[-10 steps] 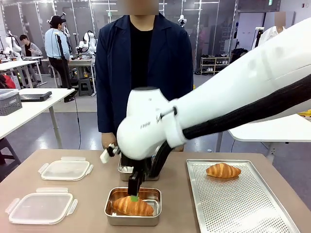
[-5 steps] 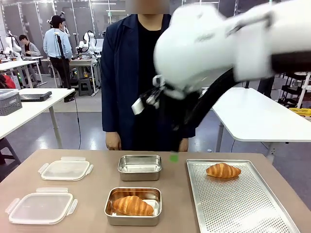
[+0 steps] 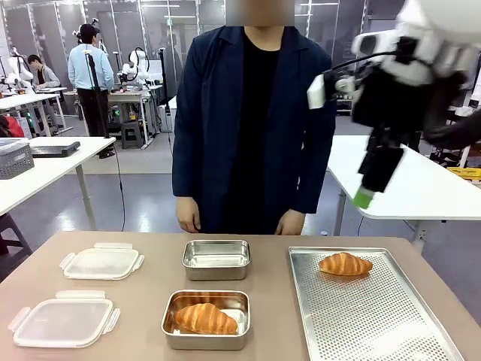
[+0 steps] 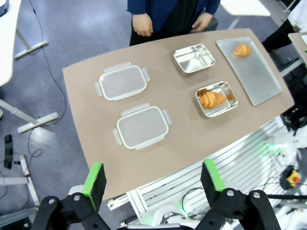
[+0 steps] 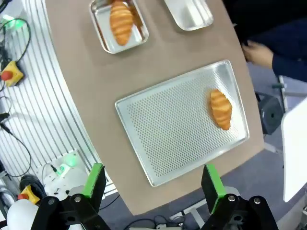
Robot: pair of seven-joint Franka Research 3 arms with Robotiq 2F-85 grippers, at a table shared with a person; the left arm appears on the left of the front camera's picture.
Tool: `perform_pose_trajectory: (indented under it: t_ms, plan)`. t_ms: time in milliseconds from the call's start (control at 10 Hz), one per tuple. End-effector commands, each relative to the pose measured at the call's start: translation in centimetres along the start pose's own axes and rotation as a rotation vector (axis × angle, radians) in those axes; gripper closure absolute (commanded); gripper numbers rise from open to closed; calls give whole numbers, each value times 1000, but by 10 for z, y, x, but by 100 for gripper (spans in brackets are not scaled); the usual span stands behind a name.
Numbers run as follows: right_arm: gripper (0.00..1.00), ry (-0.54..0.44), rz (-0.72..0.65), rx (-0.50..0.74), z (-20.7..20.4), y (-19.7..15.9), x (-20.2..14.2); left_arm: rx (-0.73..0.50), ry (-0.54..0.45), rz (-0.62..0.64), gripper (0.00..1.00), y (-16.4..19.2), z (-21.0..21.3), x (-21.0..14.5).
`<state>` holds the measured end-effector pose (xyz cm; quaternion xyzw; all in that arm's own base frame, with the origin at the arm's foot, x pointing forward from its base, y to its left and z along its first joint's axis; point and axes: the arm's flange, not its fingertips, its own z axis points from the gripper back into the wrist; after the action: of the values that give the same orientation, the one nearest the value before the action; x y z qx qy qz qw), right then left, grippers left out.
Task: Place the bread into the airtight container.
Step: Pick up a Butter Roll and place it into an empty Airtight Container.
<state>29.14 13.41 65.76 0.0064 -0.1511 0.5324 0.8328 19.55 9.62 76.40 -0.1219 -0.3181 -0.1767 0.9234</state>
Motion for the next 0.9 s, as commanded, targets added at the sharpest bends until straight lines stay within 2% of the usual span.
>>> perform_pose_trajectory:
  t_ms: [0,100,300,500,800]
  plan:
    - [0,-64,-138,-74,15,5,-40,-5,3,-16,0,-1,2,1]
    - [0,-47,-211,-77,19,-1,-59,-5,3,-16,0,-1,2,1]
    - [0,-28,-106,-111,-17,-34,-77,-5,3,-16,0,-1,2,1]
    - [0,-29,115,-109,-74,-73,-93,-5,3,-16,0,-1,2,1]
    - [0,-64,140,-7,-148,-114,-92,-5,3,-16,0,-1,2,1]
